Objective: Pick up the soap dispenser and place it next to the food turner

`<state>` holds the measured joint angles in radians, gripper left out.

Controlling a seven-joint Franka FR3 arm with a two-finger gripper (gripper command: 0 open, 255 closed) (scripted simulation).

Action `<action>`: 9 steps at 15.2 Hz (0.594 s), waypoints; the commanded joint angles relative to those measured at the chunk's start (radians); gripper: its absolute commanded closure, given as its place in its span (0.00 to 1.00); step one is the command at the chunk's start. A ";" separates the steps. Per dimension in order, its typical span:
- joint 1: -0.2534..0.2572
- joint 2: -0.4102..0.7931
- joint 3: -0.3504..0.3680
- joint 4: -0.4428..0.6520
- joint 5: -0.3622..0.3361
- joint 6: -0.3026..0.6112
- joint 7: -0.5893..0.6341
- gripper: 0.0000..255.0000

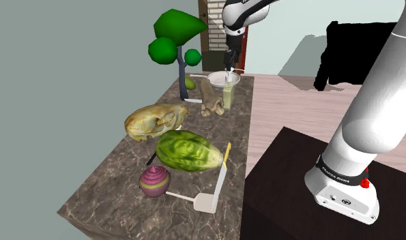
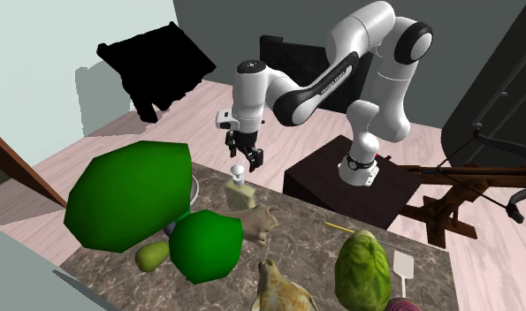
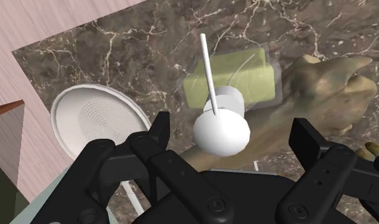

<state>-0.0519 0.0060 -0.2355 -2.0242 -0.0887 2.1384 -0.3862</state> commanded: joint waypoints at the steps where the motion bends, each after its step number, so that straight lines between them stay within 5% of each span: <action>1: -0.002 0.030 -0.002 0.011 0.005 0.024 -0.009 0.00; 9: -0.007 0.075 -0.005 -0.027 0.015 0.105 -0.016 0.00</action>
<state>-0.0589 0.0784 -0.2402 -2.0475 -0.0746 2.2374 -0.4017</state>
